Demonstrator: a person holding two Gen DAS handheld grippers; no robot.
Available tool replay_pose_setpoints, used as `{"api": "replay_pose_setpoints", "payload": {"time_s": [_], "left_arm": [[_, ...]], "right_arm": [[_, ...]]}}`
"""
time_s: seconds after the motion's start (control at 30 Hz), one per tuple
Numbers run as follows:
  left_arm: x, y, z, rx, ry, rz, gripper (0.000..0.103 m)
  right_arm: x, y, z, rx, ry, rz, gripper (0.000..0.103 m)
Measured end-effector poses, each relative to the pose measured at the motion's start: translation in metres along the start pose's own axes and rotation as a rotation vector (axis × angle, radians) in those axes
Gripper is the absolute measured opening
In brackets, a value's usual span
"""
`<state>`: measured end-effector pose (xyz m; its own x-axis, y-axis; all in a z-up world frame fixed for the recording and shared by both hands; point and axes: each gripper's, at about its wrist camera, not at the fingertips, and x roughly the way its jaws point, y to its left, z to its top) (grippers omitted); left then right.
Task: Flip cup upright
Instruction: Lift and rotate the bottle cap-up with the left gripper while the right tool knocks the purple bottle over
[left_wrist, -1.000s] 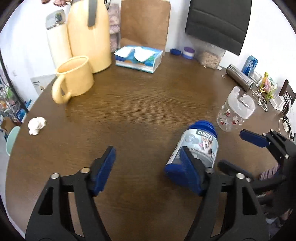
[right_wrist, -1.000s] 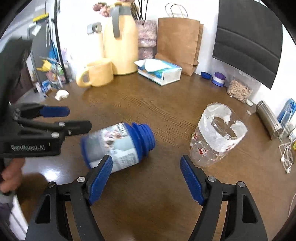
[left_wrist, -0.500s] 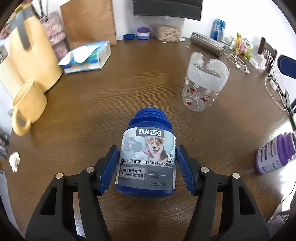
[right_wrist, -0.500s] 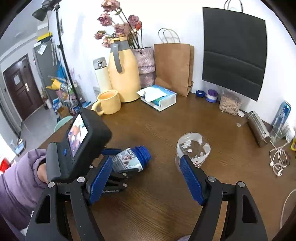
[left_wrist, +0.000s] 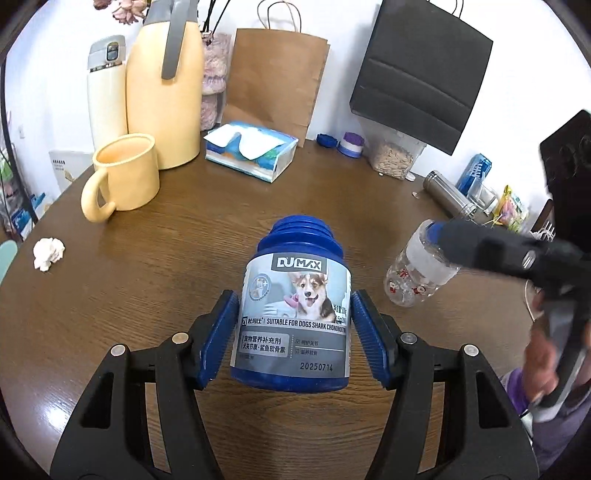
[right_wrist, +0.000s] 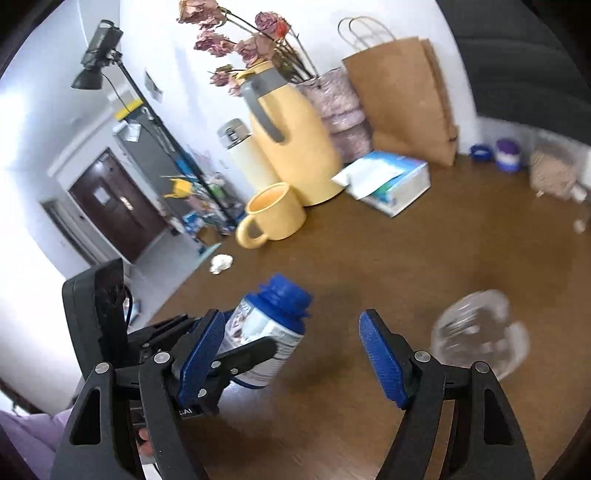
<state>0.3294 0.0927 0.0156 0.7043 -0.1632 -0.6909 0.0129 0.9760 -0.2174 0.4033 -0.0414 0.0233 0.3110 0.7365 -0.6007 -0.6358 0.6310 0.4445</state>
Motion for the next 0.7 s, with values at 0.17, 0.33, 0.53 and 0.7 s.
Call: {"api": "replay_pose_setpoints", "payload": {"time_s": [0.17, 0.33, 0.53, 0.7], "left_arm": [[-0.005, 0.002, -0.004, -0.003, -0.054, 0.046, 0.059], [-0.011, 0.012, -0.013, -0.06, -0.07, 0.053, 0.059], [-0.016, 0.019, -0.037, -0.035, -0.073, 0.096, 0.059], [-0.022, 0.021, -0.053, -0.028, -0.085, -0.029, 0.059]], "right_arm": [[0.013, 0.023, -0.006, -0.048, 0.032, -0.028, 0.08], [0.008, 0.043, -0.022, -0.051, -0.029, 0.005, 0.08], [0.033, 0.022, -0.05, 0.104, -0.023, 0.153, 0.082], [0.057, 0.014, -0.053, 0.207, 0.086, 0.31, 0.085]]}}
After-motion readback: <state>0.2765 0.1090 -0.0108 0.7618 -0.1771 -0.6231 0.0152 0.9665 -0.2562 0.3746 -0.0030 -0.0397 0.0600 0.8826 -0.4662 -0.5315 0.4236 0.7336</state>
